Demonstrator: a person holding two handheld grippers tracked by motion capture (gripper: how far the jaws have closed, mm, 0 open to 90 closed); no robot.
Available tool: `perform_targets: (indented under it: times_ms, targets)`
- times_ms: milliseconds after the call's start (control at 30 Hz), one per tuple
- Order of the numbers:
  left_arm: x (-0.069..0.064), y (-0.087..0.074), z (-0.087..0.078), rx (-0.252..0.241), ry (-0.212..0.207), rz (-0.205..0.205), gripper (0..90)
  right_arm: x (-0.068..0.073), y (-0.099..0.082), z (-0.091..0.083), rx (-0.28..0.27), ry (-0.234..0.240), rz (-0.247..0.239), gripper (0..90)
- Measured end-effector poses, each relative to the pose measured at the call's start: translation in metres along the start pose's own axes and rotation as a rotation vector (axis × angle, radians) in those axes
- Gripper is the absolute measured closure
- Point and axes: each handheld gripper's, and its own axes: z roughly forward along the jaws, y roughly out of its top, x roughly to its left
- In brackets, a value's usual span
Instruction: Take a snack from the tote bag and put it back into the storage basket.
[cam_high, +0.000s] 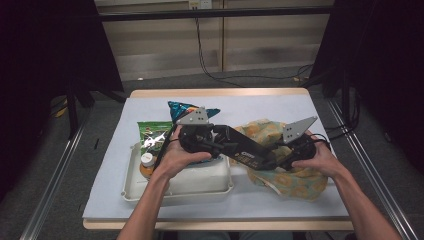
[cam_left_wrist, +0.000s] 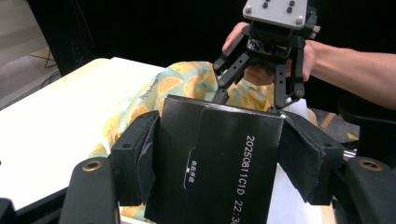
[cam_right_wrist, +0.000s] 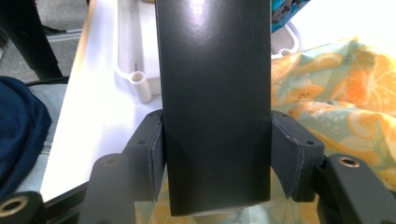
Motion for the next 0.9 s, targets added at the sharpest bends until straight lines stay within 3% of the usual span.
perform_targets:
  times_ms: [333, 667, 833, 900]
  targets:
    - [0.002, -0.001, -0.008, -0.015, 0.035, -0.023, 27.5, 0.004, 0.013, -0.004, 0.016, -0.012, -0.017, 43.9]
    - [0.002, -0.004, -0.034, -0.011, 0.126, -0.053, 12.5, 0.005, 0.028, -0.001, 0.044, -0.002, -0.009, 44.0]
    - [0.0, -0.005, -0.055, -0.044, 0.202, -0.077, 7.8, 0.005, 0.038, 0.005, 0.092, 0.001, -0.018, 44.1]
    - [-0.002, -0.006, -0.061, -0.057, 0.214, -0.075, 7.5, 0.006, 0.041, 0.008, 0.11, 0.006, -0.011, 44.0]
